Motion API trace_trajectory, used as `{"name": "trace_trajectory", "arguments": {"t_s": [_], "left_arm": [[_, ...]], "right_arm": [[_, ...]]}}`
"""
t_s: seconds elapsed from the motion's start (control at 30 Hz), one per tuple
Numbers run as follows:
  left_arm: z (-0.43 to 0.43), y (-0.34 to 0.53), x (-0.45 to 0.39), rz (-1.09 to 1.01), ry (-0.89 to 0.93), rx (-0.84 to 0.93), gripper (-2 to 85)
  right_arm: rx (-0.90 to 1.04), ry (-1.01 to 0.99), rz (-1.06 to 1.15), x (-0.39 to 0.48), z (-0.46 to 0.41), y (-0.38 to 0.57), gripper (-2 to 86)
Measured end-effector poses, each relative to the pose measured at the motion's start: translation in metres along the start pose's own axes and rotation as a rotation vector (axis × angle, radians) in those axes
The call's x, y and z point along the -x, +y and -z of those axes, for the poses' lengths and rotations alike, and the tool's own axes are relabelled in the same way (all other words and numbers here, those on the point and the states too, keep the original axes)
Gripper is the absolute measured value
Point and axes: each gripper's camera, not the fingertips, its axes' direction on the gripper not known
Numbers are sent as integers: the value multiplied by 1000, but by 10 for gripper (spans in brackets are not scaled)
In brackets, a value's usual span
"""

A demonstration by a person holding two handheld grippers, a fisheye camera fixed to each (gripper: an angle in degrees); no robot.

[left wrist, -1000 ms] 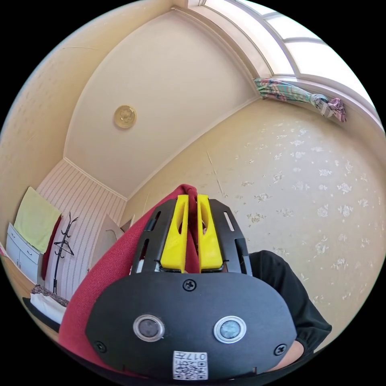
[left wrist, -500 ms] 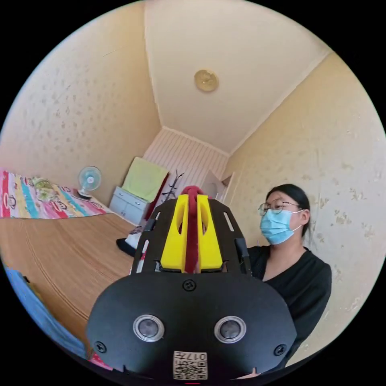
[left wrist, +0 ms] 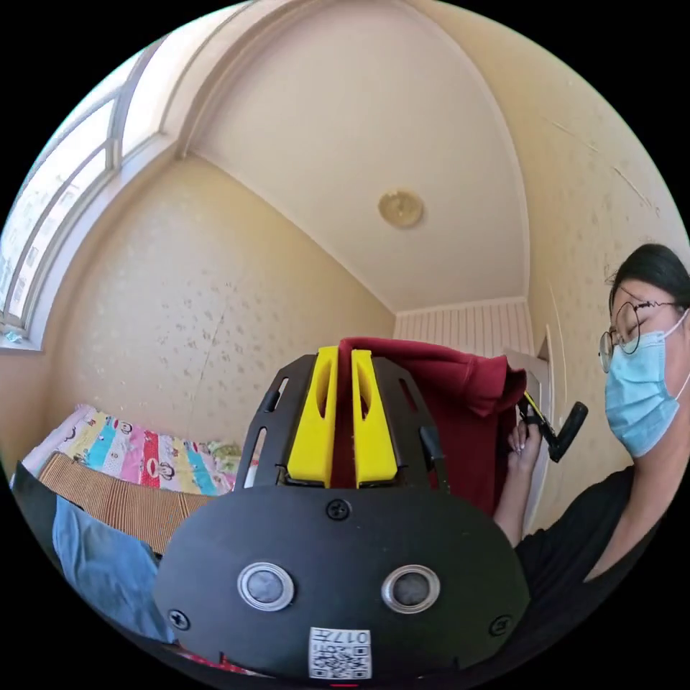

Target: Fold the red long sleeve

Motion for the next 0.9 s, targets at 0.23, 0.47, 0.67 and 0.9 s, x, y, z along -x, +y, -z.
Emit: {"name": "trace_trajectory", "arguments": {"t_s": [0.23, 0.47, 0.67, 0.9], "left_arm": [[-120, 5, 24, -125, -42, 135, 36], [-430, 98, 255, 110, -182, 822, 60], [-421, 256, 303, 207, -242, 1119, 66], [-339, 454, 296, 184, -387, 1484, 74]], "right_arm": [[162, 18, -32, -5, -132, 62, 28], [962, -400, -408, -61, -528, 238, 27], [1426, -687, -514, 41, -596, 421, 31], [2082, -775, -254, 235, -546, 634, 76]]}}
